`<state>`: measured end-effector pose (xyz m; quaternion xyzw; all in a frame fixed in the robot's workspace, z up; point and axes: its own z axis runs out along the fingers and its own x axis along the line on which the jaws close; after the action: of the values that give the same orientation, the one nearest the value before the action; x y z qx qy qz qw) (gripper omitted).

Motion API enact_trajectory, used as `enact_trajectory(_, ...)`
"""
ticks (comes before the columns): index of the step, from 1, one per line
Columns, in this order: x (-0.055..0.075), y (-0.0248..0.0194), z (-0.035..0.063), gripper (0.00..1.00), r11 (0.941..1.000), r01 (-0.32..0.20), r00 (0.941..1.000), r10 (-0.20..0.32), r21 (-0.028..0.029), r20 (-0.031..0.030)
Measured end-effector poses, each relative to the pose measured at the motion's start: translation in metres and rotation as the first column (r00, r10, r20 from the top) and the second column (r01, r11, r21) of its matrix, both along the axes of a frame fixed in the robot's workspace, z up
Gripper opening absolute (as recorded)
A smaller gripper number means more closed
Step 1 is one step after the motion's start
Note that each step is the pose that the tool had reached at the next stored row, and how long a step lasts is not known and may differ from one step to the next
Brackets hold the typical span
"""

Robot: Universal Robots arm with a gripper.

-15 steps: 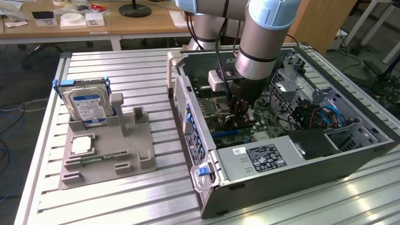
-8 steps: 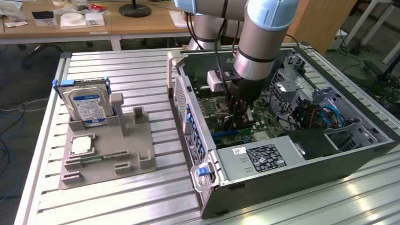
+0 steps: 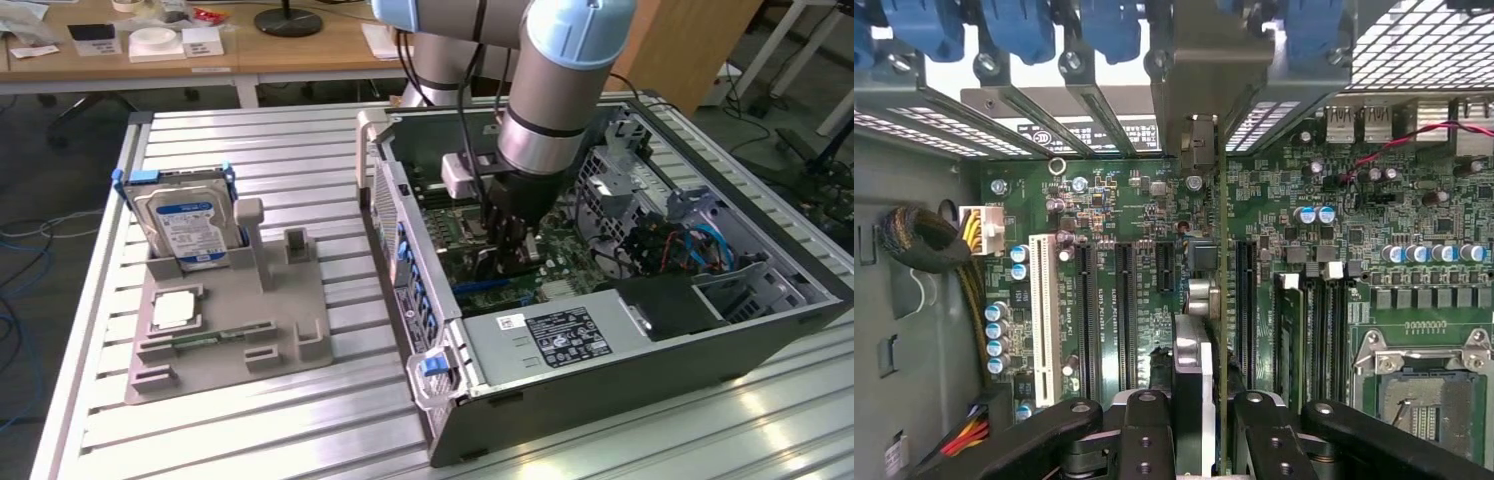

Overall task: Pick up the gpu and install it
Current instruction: 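Insert the gpu into the slot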

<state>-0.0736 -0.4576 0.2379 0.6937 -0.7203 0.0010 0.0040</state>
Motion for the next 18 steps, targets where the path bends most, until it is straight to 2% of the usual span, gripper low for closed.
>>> enact_trajectory(18, -0.0008, 0.0006, -0.007, 0.28, 1.0, 0.0, 1.0, 0.0, 0.0003, 0.0001)
